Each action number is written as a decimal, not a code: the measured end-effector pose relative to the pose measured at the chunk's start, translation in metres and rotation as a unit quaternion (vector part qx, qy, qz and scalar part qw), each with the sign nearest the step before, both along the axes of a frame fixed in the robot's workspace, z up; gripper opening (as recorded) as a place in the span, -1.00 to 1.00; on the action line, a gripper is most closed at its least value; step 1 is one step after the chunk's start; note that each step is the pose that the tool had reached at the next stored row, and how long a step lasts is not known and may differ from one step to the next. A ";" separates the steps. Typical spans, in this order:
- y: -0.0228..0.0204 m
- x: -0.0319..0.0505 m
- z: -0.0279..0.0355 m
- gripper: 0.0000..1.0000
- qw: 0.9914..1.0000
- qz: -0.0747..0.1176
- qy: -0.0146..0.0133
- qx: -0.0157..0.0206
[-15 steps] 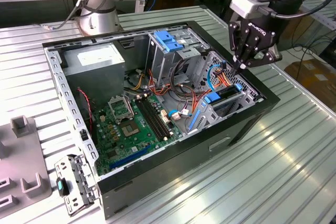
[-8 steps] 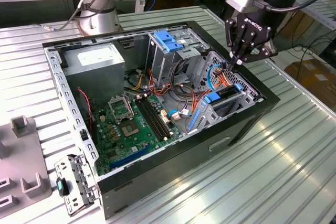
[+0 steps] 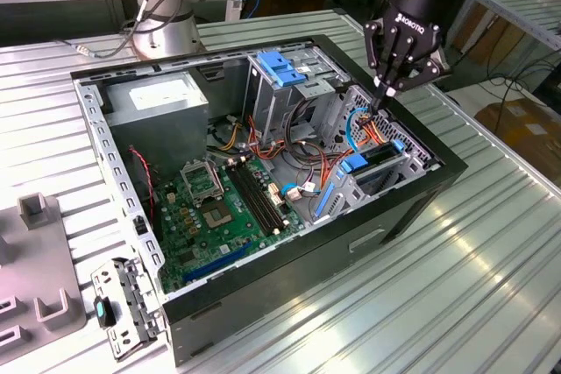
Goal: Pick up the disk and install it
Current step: 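Insert the second disk wire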
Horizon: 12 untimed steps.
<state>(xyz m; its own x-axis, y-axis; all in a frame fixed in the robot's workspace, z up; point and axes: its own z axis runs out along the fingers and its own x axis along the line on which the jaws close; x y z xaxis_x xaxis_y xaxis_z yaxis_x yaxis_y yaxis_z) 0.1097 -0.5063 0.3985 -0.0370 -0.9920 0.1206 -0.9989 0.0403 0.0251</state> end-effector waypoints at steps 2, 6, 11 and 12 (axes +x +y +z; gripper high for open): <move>0.0027 0.0010 0.0022 -0.79 1.000 0.000 0.001 -0.012; 0.0095 0.0031 0.0021 -0.79 1.000 0.000 0.002 -0.022; 0.0145 0.0033 -0.0004 -0.79 1.000 0.000 0.002 -0.022; 0.0153 0.0033 -0.0015 -0.79 1.000 0.000 0.002 -0.022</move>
<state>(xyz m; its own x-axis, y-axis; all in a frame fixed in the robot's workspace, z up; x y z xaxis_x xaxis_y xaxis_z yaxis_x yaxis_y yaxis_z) 0.1131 -0.4909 0.3971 -0.0365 -0.9857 0.1643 -0.9988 0.0414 0.0270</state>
